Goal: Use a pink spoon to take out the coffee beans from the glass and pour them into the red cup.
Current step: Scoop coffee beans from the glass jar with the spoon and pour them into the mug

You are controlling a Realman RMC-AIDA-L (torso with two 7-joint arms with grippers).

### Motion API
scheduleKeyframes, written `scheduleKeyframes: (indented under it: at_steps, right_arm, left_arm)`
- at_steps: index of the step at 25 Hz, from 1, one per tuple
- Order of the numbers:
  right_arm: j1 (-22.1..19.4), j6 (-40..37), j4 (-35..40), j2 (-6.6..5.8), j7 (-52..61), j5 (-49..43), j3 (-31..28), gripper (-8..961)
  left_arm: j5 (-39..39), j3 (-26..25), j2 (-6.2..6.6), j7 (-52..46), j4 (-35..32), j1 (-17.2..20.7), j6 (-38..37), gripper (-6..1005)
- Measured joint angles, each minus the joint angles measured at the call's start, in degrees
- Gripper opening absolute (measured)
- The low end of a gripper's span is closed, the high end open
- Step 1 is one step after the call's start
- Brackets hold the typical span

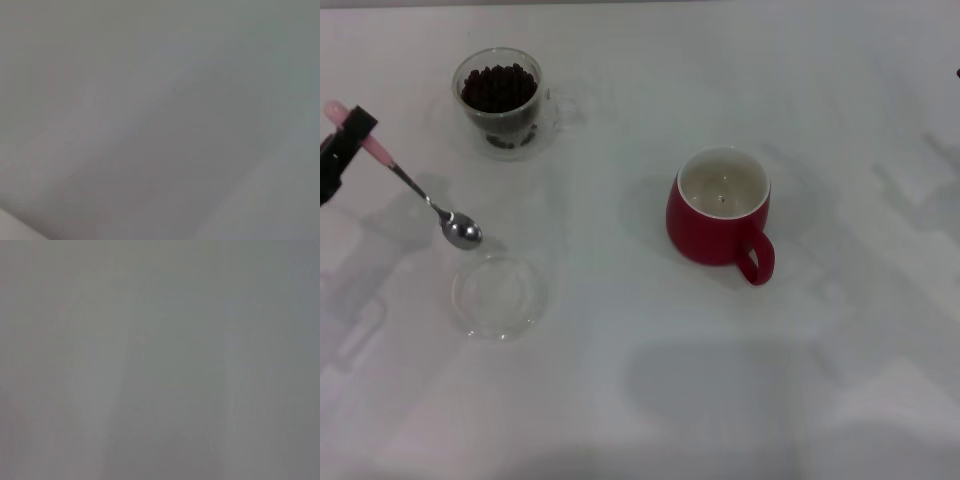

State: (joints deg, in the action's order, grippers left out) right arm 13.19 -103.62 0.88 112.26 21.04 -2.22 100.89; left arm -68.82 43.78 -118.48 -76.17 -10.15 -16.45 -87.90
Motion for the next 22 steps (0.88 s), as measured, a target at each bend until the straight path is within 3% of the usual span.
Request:
scheduleKeyframes:
  at_steps: [6,11,17,22]
  right_arm:
    - [-0.1,-0.4,0.0,0.27,-0.3,0.3,0.0,846]
    - [-0.1,-0.5,0.0,0.60,-0.3,0.5,0.0,846]
    - [-0.2,-0.8,0.0,0.89,-0.3,0.5,0.0,846]
    - [-0.2,-0.8,0.0,1.32,-0.3,0.5,0.0,846]
  left_arm:
    - [-0.2,0.5,0.71,-4.5,-7.0,0.2,0.0,131]
    - [-0.7,0.5,2.48,-8.1,-8.8,-0.5,0.0,131]
    - [-0.6,0.2,3.42,-9.6,-11.0,-0.9,0.4,131]
    - [-0.3,0.0,5.08,-12.8,-11.3,-3.9,5.4,131]
